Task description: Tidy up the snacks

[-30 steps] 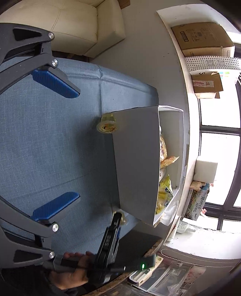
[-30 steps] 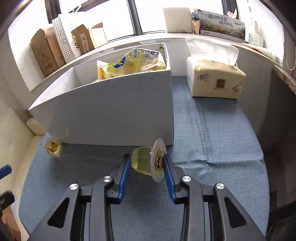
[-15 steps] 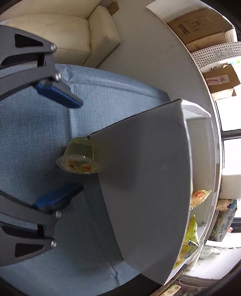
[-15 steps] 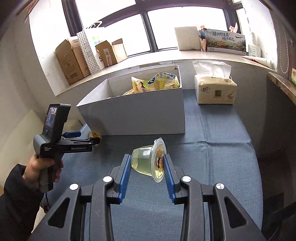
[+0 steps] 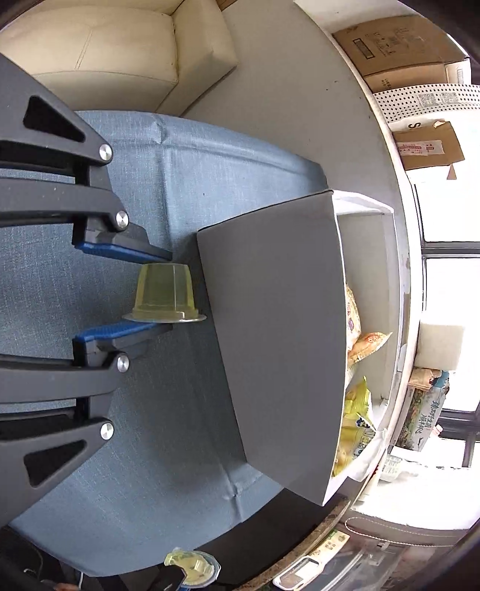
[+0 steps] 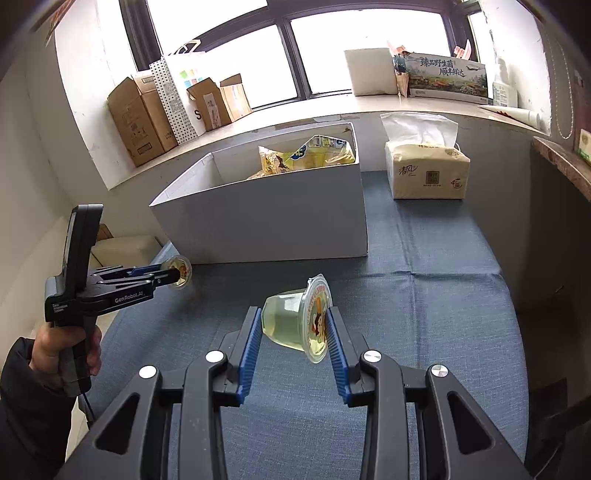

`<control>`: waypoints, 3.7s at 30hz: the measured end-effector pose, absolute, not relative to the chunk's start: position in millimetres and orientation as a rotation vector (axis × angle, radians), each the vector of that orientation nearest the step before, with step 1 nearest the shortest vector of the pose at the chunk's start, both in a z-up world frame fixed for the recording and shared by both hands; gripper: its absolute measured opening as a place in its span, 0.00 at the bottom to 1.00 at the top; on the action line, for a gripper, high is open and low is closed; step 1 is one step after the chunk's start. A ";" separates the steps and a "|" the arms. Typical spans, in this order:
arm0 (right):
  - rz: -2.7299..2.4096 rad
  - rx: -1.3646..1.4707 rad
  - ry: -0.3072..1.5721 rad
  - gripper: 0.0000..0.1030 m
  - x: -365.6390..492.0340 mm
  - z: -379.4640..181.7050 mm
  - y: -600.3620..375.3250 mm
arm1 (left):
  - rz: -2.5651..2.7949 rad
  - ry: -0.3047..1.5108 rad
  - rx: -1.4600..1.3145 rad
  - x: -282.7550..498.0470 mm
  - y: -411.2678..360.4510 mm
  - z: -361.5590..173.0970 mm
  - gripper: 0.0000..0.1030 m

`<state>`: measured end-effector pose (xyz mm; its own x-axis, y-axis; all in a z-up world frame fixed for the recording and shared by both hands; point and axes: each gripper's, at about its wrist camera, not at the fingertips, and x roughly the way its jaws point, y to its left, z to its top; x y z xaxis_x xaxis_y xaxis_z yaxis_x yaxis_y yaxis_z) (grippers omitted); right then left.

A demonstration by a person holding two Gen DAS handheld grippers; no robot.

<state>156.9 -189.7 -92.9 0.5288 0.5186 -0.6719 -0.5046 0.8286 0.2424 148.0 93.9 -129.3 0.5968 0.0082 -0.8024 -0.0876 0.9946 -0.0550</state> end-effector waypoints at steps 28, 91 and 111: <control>0.638 -0.093 0.704 0.96 318.4 -12.8 -71.3 | 0.143 0.769 -0.016 288.5 111.6 -17.2 1.00; 0.629 -0.035 0.642 1.00 88.2 22.8 -190.3 | 0.105 0.680 -0.135 12.3 22.0 35.8 1.00; 0.636 -0.039 0.651 1.00 86.7 20.4 -187.5 | 0.102 0.692 -0.138 13.4 23.9 31.0 1.00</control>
<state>86.7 -187.5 20.4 0.6138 0.5401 -0.5758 -0.5635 0.8105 0.1595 13.4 23.9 31.0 0.7653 0.0478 -0.6419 -0.1392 0.9859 -0.0926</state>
